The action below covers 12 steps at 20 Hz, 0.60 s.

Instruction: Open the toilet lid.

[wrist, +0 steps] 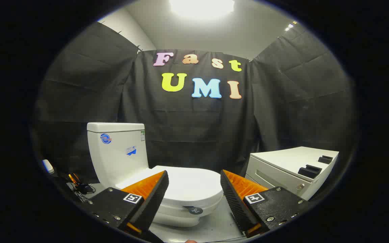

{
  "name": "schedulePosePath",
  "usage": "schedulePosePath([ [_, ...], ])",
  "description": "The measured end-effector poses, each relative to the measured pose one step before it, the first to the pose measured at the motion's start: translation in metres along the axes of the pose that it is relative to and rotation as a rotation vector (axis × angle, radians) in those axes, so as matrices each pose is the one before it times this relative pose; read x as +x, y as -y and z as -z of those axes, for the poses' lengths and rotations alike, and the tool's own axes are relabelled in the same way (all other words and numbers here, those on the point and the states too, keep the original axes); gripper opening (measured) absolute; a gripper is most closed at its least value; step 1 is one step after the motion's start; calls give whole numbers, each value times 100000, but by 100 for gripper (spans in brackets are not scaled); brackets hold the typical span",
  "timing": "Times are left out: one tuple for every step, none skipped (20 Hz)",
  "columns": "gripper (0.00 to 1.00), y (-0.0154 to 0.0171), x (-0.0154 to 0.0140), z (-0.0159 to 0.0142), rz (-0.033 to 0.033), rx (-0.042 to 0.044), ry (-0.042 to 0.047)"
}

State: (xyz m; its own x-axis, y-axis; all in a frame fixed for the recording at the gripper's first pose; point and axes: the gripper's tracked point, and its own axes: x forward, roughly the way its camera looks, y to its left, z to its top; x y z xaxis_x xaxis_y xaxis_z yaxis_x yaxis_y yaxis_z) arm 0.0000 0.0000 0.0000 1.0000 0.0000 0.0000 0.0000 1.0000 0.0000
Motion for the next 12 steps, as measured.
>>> schedulePosePath([
  [95, 134, -40, -44, 408, 441, 342],
  [95, 136, -31, -121, 415, 277, 379],
  [95, 10, 39, -28, 368, 214, 386],
  [95, 68, 6, -103, 327, 166, 371],
  [95, -8, -34, 45, 357, 217, 355],
  [95, 34, -34, -118, 269, 467, 368],
  [95, 15, -14, 16, 97, 476, 241],
  [95, 21, -51, 27, 230, 368, 72],
  [95, 74, 45, 100, 359, 247, -26],
  [95, 60, 17, 4, 273, 164, 138],
  [95, 31, 1, -57, 227, 200, 111],
  [95, 32, -41, -46, 179, 236, 197],
])
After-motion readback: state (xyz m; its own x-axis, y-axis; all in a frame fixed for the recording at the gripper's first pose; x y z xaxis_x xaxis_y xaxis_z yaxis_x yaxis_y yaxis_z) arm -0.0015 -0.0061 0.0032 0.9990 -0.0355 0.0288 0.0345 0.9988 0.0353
